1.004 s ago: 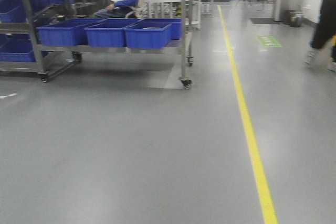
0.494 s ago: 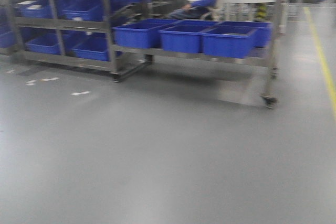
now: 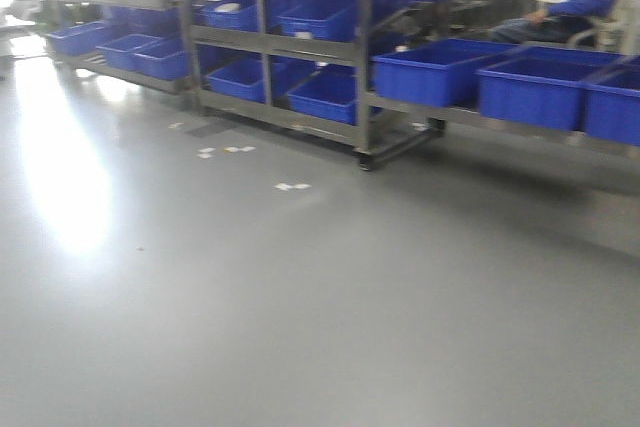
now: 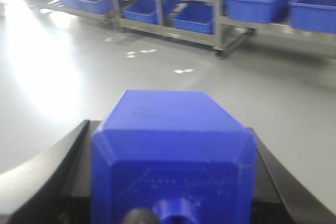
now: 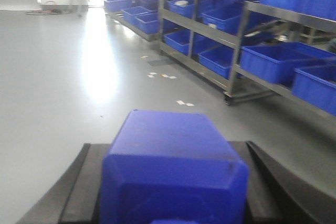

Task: Pick and sort blue part to right shelf
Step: 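Drive the base away from the table toward the shelf of blue bins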

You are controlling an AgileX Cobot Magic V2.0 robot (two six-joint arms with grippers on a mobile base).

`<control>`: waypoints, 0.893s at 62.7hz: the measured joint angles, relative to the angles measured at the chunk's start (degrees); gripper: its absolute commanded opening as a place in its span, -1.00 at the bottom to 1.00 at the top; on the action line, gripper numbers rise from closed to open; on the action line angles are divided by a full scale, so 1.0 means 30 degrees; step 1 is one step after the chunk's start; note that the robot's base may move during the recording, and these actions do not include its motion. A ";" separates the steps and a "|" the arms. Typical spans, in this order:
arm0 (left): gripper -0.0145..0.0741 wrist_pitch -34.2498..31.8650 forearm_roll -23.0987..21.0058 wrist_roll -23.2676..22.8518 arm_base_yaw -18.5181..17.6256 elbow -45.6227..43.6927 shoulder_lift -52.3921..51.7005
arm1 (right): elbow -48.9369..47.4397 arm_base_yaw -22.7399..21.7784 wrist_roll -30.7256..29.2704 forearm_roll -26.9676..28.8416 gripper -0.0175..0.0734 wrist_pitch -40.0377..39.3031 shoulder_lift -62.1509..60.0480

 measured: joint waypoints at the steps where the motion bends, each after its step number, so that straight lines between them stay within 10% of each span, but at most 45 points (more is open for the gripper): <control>1: 0.13 0.0000 0.0000 0.0000 0.0000 0.0000 0.0000 | 0.0000 0.0000 0.0000 0.0000 0.14 0.0000 0.0000; 56: 0.13 0.0000 0.0000 0.0000 0.0000 0.0000 0.0000 | 0.0000 0.0000 0.0000 0.0000 0.14 0.0000 0.0000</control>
